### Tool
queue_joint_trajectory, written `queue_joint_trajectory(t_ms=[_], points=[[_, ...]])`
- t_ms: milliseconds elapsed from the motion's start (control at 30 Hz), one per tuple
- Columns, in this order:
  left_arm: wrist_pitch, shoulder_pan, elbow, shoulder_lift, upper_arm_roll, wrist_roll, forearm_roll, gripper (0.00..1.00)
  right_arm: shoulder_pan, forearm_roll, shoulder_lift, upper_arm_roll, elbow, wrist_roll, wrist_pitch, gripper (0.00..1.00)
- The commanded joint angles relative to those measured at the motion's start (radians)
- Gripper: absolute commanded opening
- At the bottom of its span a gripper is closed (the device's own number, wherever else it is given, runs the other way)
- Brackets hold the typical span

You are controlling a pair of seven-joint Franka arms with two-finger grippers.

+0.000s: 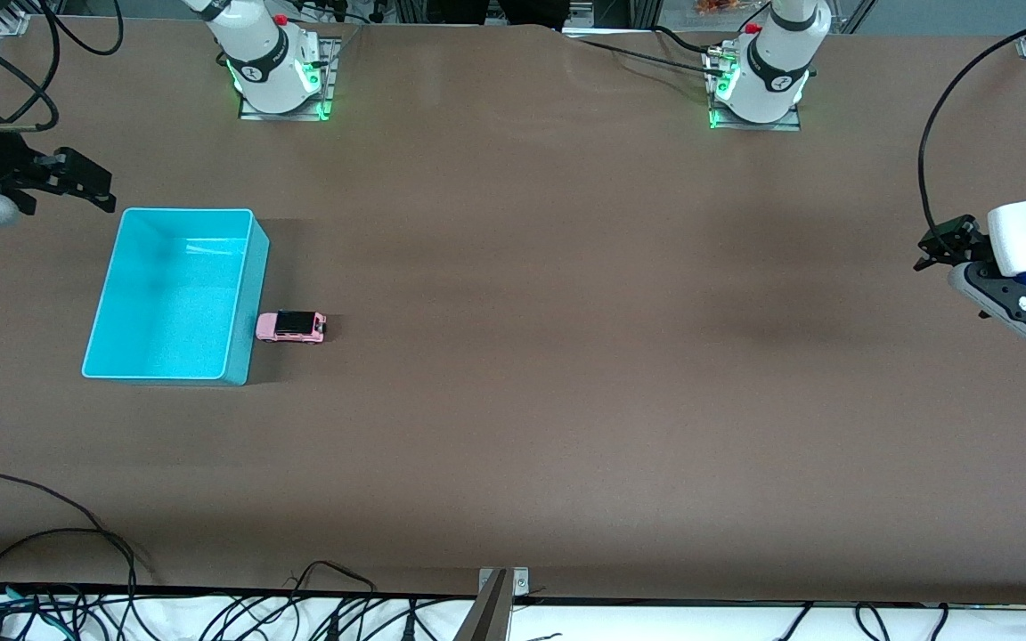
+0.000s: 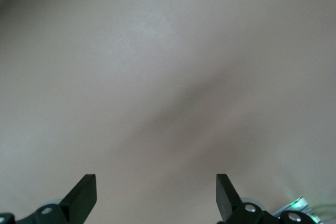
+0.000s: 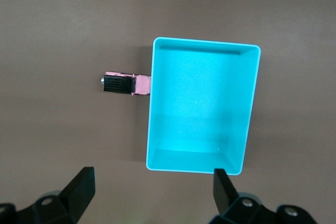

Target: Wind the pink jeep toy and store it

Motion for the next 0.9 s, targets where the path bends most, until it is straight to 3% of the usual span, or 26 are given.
queue_joint_trajectory(t_ms=[0, 133, 333, 500, 800, 867], points=[[-0.007, -0.055, -0.08, -0.092, 0.013, -0.173, 0.02, 1.0, 0.023, -0.012, 0.044, 0.006, 0.01, -0.045, -0.006, 1.0], [0.024, -0.068, -0.117, -0.146, 0.05, -0.285, 0.008, 1.0, 0.051, -0.012, 0.075, 0.006, 0.012, -0.167, 0.017, 1.0], [0.093, -0.078, -0.224, -0.232, 0.053, -0.299, 0.006, 1.0, 0.097, -0.011, 0.126, 0.006, 0.012, -0.356, 0.029, 1.0], [0.114, -0.083, -0.332, -0.332, 0.053, -0.302, -0.092, 1.0, 0.111, -0.006, 0.182, 0.006, 0.01, -0.603, 0.06, 1.0], [0.113, -0.112, -0.326, -0.33, 0.05, -0.427, -0.123, 1.0, 0.109, 0.049, 0.307, 0.004, 0.007, -0.937, 0.133, 1.0], [0.104, -0.109, -0.294, -0.303, 0.047, -0.428, -0.12, 1.0, 0.112, 0.049, 0.351, 0.004, -0.019, -1.085, 0.211, 1.0]])
